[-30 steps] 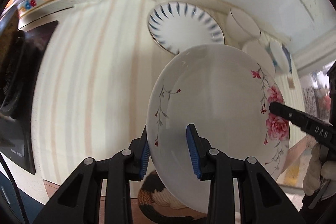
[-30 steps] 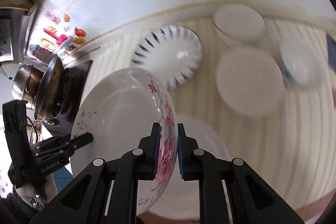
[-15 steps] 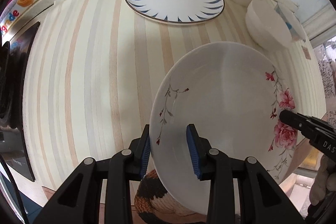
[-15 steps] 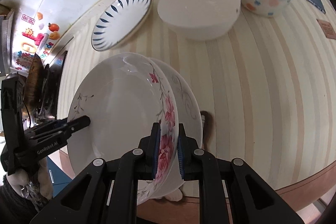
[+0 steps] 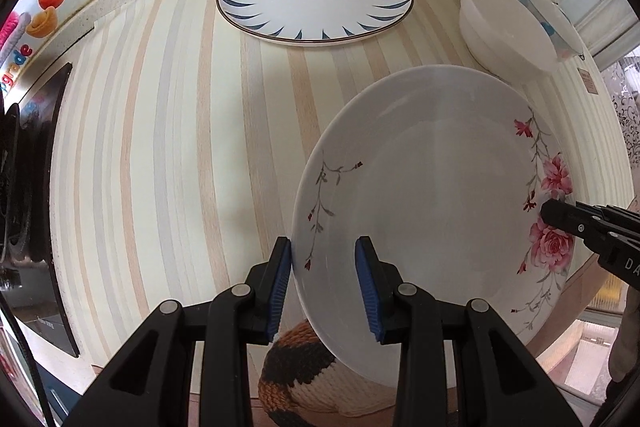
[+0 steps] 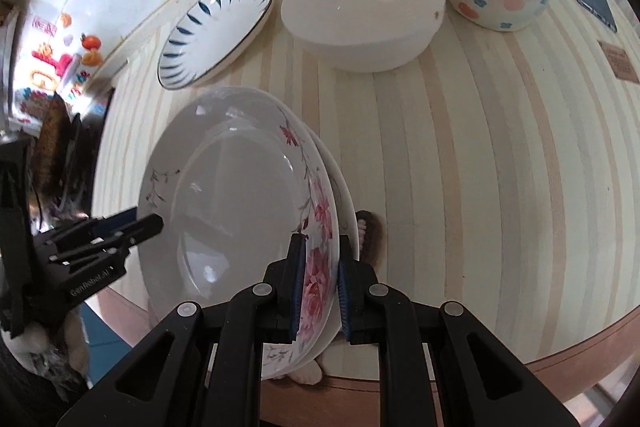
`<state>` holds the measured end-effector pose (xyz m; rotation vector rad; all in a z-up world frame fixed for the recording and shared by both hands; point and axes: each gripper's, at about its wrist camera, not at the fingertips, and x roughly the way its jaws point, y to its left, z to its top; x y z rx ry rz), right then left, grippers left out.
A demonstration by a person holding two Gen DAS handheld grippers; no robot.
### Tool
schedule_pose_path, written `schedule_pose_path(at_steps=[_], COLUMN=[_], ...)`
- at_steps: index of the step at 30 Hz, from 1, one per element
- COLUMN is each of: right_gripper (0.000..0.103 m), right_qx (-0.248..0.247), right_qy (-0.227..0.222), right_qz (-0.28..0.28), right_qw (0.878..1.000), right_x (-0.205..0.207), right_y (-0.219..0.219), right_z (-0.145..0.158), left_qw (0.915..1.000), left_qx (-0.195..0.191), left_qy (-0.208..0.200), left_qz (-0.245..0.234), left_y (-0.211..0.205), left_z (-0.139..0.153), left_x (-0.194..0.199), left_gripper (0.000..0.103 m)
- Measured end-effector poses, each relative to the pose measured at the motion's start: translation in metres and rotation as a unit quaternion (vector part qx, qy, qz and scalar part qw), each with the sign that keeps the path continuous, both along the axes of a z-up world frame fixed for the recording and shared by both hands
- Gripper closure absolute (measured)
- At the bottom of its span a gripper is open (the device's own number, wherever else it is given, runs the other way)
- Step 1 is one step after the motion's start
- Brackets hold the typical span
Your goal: Organize plates and bowls
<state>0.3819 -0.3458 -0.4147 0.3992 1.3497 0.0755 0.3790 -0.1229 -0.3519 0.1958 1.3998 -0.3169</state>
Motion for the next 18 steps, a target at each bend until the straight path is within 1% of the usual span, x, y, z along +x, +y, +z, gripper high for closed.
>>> schedule_pose_path(at_steps=[3,5,7,10,12,14,15,16,18], right_gripper=[0.085,0.085,0.085,0.084,0.084,0.084,0.084,0.083,0.073], right_qx=[0.009,0.017,0.026,0.015,0.032,0.038,0.045,0.051,0.073], right_qy=[0.01,0.02,0.032,0.028,0.012,-0.007,-0.024,-0.032,-0.054], right_qz=[0.0,0.002,-0.002,-0.007,-0.016,-0.02,-0.019,-0.019,-0.013], right_qw=[1.0,1.0,0.999,0.999,0.999,0.999,0.999,0.998,0.996], right_x=[0.0,0.002,0.001,0.002,0.005,0.015,0.026,0.034,0.064], right_y=[0.0,-0.001,-0.006,-0.018,-0.028,-0.035,-0.037,-0.038,-0.037], right_z=[-0.002,-0.003,0.0,0.013,0.03,0.051,0.067,0.076,0.1], left_qw=[0.9999,0.9998,0.9995,0.9977,0.9958,0.9937,0.9926,0.9918,0.9913], left_qx=[-0.008,-0.014,-0.025,-0.046,-0.064,-0.077,-0.084,-0.087,-0.087], left_qy=[0.007,0.002,-0.007,-0.025,-0.037,-0.047,-0.052,-0.055,-0.054], left_qz=[0.005,0.01,0.02,0.042,0.055,0.066,0.071,0.076,0.083], left_y=[0.004,0.011,0.019,0.032,0.036,0.04,0.041,0.043,0.045], left_z=[0.006,0.014,0.028,0.054,0.072,0.088,0.095,0.1,0.102], left_x=[0.01,0.011,0.015,0.03,0.047,0.069,0.082,0.096,0.123], left_gripper=[0.073,0.073,0.073,0.073,0.073,0.072,0.072,0.072,0.072])
